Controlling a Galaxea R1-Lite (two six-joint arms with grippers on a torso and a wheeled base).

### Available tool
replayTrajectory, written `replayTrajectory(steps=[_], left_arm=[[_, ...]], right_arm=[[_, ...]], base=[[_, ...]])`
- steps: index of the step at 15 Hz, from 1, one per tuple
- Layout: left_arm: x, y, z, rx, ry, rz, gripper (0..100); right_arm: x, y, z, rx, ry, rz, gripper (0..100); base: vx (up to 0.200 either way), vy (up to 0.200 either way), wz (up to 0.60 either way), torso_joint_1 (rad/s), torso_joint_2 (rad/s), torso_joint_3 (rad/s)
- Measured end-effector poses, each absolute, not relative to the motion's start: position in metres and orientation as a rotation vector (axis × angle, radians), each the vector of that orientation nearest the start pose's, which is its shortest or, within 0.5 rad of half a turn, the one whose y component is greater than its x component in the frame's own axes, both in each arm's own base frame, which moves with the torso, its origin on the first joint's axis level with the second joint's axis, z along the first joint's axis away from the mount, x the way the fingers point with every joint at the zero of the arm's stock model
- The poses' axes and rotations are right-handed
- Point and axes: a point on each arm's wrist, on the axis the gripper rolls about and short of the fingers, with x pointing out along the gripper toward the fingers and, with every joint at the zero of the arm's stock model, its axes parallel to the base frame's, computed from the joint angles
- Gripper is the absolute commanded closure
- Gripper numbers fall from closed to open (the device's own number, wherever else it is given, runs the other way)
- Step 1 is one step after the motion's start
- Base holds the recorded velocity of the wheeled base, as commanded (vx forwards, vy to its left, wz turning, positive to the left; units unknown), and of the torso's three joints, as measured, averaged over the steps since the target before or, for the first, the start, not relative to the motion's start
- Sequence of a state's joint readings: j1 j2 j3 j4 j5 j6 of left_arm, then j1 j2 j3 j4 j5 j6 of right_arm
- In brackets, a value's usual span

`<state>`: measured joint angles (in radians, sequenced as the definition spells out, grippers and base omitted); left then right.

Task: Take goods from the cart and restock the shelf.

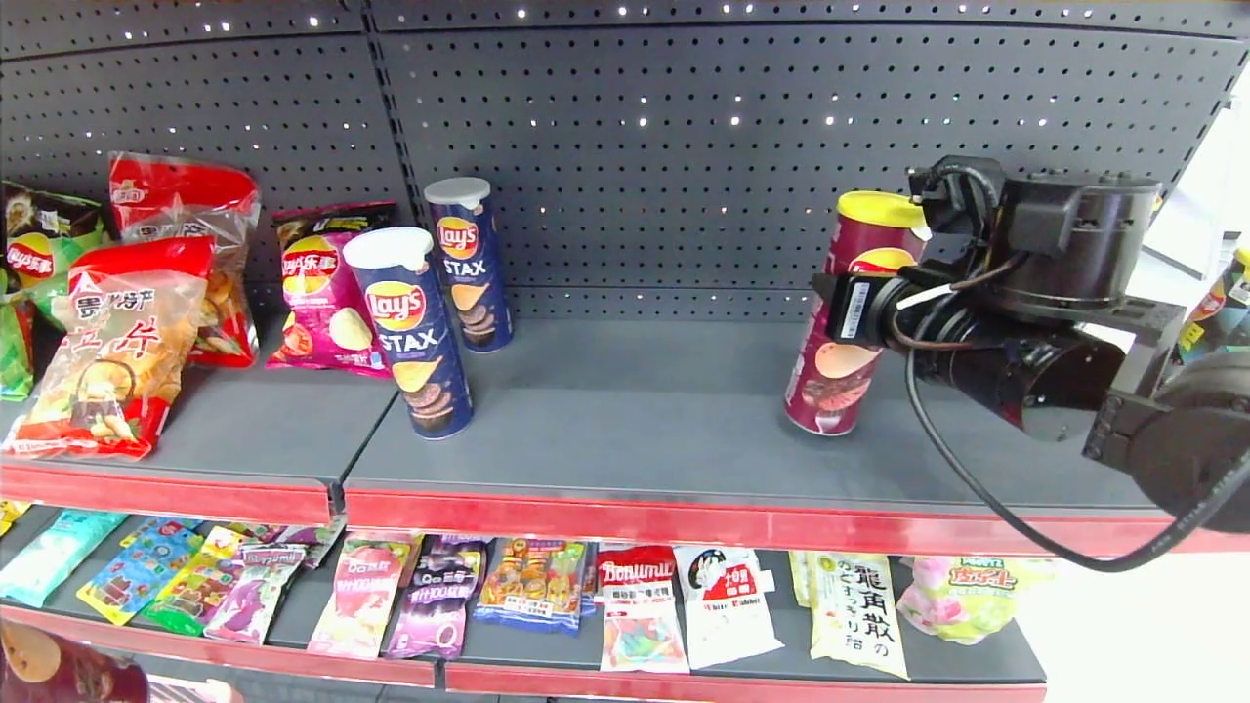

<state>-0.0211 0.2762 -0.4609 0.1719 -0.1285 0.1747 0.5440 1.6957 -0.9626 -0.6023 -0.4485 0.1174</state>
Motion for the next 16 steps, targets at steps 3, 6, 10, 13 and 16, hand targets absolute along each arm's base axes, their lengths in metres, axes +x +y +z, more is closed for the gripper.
replayTrajectory(steps=[3, 6, 10, 13, 16], left_arm=[[-0.028, -0.002, 0.189, 0.175, -0.025, -0.149, 100], [-0.028, -0.002, 0.189, 0.175, -0.025, -0.149, 100], [-0.028, -0.002, 0.189, 0.175, -0.022, -0.148, 100], [-0.028, -0.002, 0.188, 0.175, -0.021, -0.149, 100], [-0.027, -0.002, 0.188, 0.175, -0.017, -0.149, 100]], right_arm=[[0.262, 0.164, 0.21, 0.046, 0.112, 0.087, 100], [0.251, 0.17, 0.198, 0.019, 0.137, 0.07, 100], [0.246, 0.184, 0.196, 0.019, 0.118, 0.038, 100], [0.243, 0.192, 0.193, 0.015, 0.116, 0.044, 100], [0.237, 0.2, 0.189, -0.01, 0.126, 0.061, 100]], base=[[0.0, 0.0, 0.0, 0.0, 0.0, 0.0], [0.0, 0.0, 0.0, 0.0, 0.0, 0.0], [0.0, 0.0, 0.0, 0.0, 0.0, 0.0], [0.0, 0.0, 0.0, 0.0, 0.0, 0.0], [0.0, 0.0, 0.0, 0.0, 0.0, 0.0]])
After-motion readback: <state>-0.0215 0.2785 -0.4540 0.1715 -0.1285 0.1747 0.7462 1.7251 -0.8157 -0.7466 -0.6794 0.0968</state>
